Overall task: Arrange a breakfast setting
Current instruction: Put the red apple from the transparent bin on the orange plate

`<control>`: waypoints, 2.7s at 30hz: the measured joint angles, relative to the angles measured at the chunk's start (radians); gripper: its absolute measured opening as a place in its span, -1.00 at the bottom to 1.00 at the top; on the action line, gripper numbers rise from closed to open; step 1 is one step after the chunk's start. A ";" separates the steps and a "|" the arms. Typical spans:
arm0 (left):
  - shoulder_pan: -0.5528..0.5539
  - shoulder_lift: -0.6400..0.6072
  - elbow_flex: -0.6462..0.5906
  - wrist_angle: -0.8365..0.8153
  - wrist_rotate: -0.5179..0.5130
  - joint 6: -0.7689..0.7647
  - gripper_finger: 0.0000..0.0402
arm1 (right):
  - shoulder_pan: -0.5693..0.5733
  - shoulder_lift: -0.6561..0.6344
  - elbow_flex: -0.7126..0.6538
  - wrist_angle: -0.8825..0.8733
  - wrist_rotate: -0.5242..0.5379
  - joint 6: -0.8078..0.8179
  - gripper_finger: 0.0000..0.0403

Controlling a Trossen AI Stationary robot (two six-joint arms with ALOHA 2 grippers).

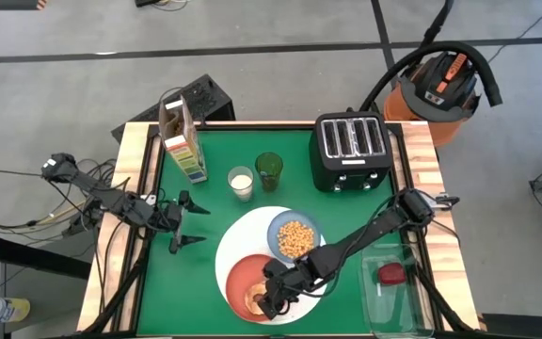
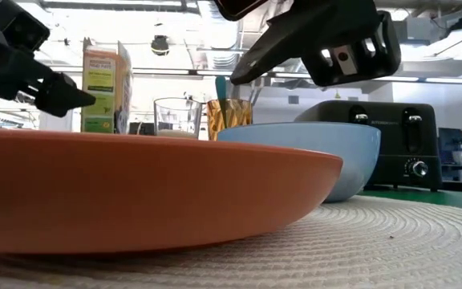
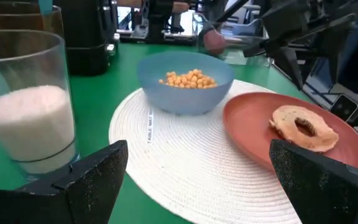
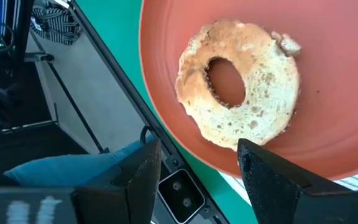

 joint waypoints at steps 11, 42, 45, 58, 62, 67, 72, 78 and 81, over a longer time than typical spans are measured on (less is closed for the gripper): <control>0.001 0.000 -0.014 0.002 0.000 0.000 0.88 | -0.004 -0.047 0.000 -0.134 0.054 -0.052 0.17; 0.002 0.001 -0.015 0.001 0.007 0.017 0.88 | 0.083 -0.400 0.000 -0.800 0.220 0.035 0.17; 0.002 0.001 -0.015 0.001 0.007 0.016 0.88 | 0.133 -0.422 0.000 -0.847 0.265 0.050 0.17; 0.002 0.001 -0.015 0.001 0.006 0.017 0.88 | 0.310 -0.512 0.000 -1.105 0.283 0.166 0.64; 0.002 0.001 -0.015 0.001 0.006 0.017 0.88 | 0.354 -0.528 0.000 -1.161 0.212 0.170 0.93; 0.002 0.001 -0.015 0.001 0.006 0.017 0.88 | 0.410 -0.539 0.000 -1.157 0.123 0.201 0.90; 0.002 0.001 -0.015 0.001 0.006 0.017 0.88 | 0.478 -0.540 0.000 -1.155 0.095 0.221 0.96; 0.002 0.001 -0.015 0.001 0.006 0.017 0.88 | 0.536 -0.540 -0.064 -1.154 0.080 0.252 0.97; 0.002 0.001 -0.015 0.001 0.006 0.017 0.88 | 0.556 -0.540 -0.118 -1.110 0.075 0.248 0.97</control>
